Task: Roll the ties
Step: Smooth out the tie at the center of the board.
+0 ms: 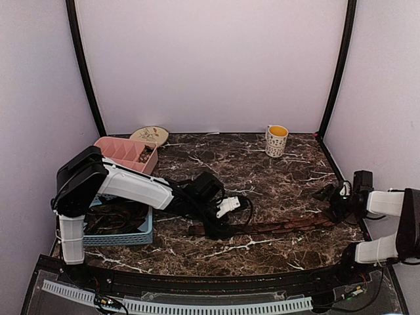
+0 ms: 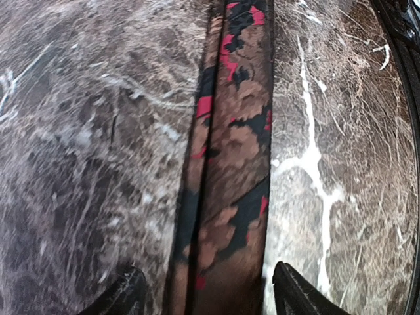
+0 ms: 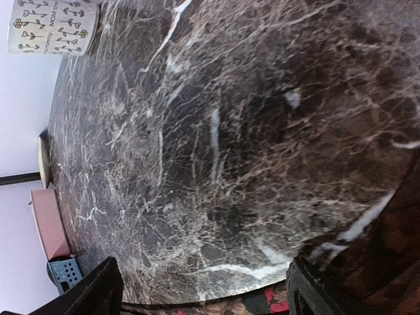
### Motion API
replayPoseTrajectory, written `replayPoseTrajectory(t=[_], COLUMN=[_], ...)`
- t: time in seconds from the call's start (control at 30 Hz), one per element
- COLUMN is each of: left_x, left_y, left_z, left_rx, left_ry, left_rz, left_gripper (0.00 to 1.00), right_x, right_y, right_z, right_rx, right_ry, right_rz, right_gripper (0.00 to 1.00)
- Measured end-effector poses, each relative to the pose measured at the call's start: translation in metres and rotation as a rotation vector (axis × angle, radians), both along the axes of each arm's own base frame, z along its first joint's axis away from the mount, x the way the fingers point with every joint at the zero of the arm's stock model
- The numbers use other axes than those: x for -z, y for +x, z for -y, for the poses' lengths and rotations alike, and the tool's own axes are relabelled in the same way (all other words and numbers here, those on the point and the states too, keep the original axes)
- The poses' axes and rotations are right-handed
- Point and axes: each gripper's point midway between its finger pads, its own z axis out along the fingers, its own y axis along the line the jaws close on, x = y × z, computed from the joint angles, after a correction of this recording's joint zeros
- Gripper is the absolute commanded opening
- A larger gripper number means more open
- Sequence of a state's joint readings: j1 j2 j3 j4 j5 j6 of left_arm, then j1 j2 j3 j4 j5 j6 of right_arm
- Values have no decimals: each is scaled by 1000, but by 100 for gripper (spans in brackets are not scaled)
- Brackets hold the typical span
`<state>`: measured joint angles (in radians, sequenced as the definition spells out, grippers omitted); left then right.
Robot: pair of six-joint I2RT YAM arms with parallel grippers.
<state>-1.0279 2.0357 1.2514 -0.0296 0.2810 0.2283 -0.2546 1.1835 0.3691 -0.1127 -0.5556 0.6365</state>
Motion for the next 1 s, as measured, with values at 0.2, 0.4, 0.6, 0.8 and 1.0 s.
replayPoseTrajectory(t=[0.2,0.4,0.6,0.8,1.0], left_x=[-28,-68,-84,-72,-38], left_y=[3,4,5,-5,-18], left_z=[-36,-73,-102,-110,-123], left_rx=[-134,-357,-614,-802,-978], left_ry=[-57,-177,-254,-223,-103], left_rz=[-56,-148,-323,-462,-534], left_gripper=[72,69,60,53,49], right_x=[-3,-43,-74,-59,-48], right_y=[-5,-1,-16,-52,-70], right_z=[-11,-90,-179,-251,-299], right_rx=[-45,-338,-615,-813,-919], right_ry=[17,35,68,101,98], right_rz=[0,99,189,120,85], right_gripper=[81,77,68,56,40])
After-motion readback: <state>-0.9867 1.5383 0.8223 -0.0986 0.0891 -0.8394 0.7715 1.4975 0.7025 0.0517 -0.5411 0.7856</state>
